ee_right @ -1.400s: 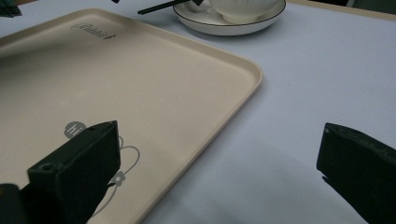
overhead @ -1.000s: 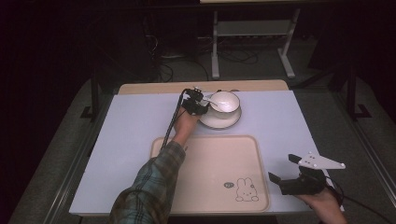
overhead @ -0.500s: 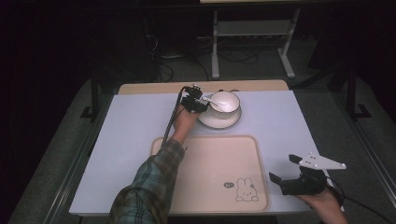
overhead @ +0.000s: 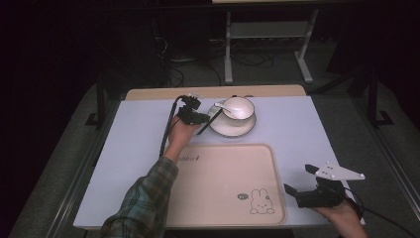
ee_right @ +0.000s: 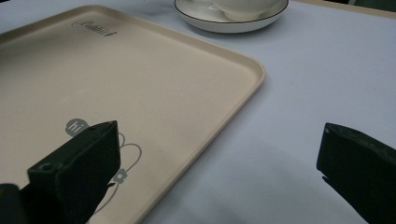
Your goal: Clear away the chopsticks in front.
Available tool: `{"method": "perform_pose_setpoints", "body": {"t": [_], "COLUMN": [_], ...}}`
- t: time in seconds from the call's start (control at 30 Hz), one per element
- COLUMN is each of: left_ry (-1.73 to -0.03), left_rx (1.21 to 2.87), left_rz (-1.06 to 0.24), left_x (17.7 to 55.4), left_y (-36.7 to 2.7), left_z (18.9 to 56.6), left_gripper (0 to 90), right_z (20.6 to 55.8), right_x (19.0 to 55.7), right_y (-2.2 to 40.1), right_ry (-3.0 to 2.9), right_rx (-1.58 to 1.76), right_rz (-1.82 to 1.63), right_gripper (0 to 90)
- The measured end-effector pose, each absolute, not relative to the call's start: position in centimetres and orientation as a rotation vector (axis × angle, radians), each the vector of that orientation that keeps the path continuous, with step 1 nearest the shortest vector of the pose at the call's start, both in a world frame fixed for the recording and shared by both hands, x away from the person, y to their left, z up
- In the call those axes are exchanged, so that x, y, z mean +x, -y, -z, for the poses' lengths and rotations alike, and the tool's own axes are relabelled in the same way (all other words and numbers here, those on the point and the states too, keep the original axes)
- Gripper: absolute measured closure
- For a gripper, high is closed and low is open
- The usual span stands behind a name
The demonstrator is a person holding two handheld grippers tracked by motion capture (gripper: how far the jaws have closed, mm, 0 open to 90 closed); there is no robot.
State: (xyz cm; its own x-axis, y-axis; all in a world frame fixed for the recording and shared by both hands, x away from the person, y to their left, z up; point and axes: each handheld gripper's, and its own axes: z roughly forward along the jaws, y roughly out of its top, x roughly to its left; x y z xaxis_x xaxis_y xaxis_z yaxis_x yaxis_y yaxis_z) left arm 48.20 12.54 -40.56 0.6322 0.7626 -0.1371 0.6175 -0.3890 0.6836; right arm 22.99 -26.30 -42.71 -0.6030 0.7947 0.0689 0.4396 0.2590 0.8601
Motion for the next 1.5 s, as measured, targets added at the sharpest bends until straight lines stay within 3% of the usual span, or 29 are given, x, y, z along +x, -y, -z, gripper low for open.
{"method": "perform_pose_setpoints", "body": {"t": [0.53,0.8,1.5], "left_ry": [-1.088,-1.098,-1.086], "left_rx": [2.150,2.160,2.116], "left_rz": [-0.223,-0.196,-0.240], "left_x": [48.3,48.4,46.9], "left_y": [-12.7,-12.9,-15.5], "left_z": [41.8,42.5,40.6], "left_gripper": [78.8,84.1,85.5], "right_z": [42.8,42.7,42.7], "right_x": [23.0,23.0,22.9], "right_y": [26.4,26.4,26.4], "right_ry": [-2.152,-2.154,-2.154], "right_rx": [1.134,1.132,1.127], "right_rz": [-1.284,-1.282,-1.281], "right_gripper": [0.0,0.0,0.0]}}
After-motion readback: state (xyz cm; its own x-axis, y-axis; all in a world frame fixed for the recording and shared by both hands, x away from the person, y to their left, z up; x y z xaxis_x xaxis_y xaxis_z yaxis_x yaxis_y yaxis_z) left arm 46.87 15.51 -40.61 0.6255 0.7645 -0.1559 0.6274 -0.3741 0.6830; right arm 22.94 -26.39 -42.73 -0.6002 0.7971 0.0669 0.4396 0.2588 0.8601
